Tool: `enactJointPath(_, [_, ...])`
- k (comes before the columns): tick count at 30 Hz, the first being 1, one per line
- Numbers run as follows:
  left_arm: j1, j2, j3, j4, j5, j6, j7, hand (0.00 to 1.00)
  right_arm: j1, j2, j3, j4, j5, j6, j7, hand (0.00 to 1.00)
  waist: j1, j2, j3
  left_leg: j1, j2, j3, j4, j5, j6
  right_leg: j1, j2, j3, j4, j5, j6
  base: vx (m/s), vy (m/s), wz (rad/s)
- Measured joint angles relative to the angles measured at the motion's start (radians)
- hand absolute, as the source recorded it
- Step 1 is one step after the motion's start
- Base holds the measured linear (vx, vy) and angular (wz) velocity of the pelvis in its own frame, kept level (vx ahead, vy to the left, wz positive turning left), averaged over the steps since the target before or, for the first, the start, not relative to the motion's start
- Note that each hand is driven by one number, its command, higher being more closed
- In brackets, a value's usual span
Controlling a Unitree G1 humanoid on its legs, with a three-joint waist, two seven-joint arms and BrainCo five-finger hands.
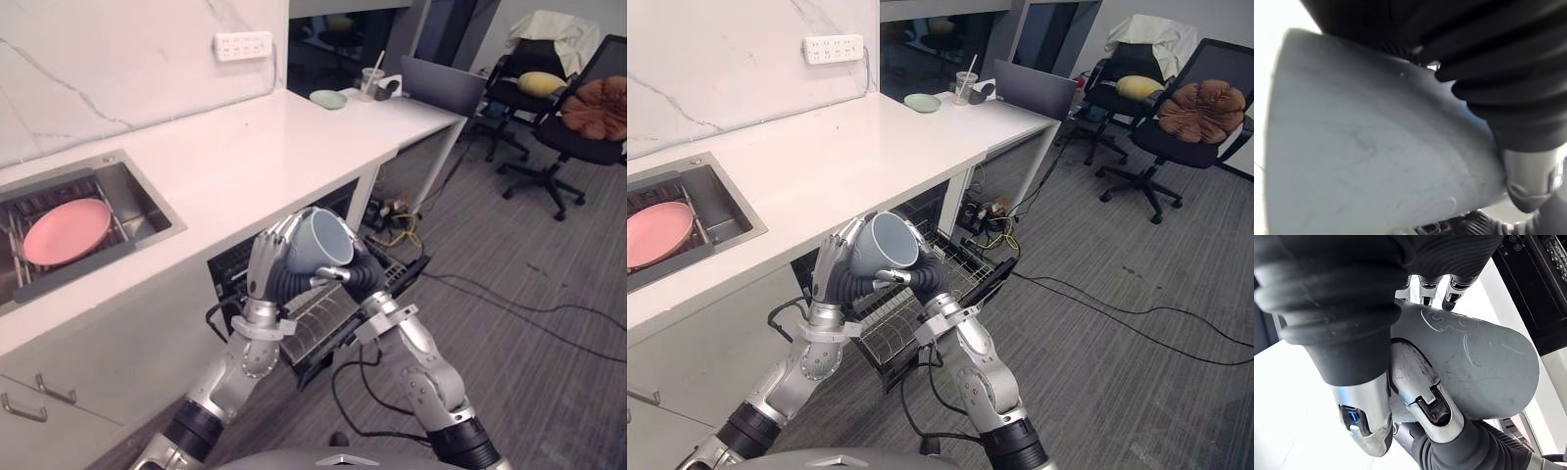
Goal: Walk over to the sink, pick up the cup, carry it to the dishwasher, place the cup inside the dishwasher, then close the dishwasher door
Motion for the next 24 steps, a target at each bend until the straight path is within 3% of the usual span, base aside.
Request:
enactJointPath(7, [0.000,0.001,-0.005,0.000,0.000,0.003,0.001,1.00,0.000,0.000,0.011,0.000,0.031,0.001,-0.017,0.00,-0.001,0.001,0.000,0.000,0.000,0.000,0.000,0.001,0.000,0.000,0.000,-0.001,0.000,0.000,0.000,0.00,0.000,0.00])
enactJointPath(8, [0.000,0.001,-0.006,0.000,0.000,0.003,0.001,1.00,0.000,0.000,0.012,0.000,0.037,0.001,-0.018,1.00,-0.002,0.001,0.000,0.000,0.000,0.000,0.000,0.001,0.000,0.000,0.000,-0.001,0.000,0.000,0.000,0.00,0.000,0.00])
enactJointPath(24, [-0.001,0.006,-0.008,0.013,-0.002,0.018,0.026,1.00,0.000,-0.001,0.041,-0.002,0.059,-0.021,-0.061,1.00,-0.002,0.003,0.000,0.000,0.000,0.000,0.001,0.001,0.000,0.000,0.000,0.000,0.000,0.001,-0.001,0.00,0.000,0.00])
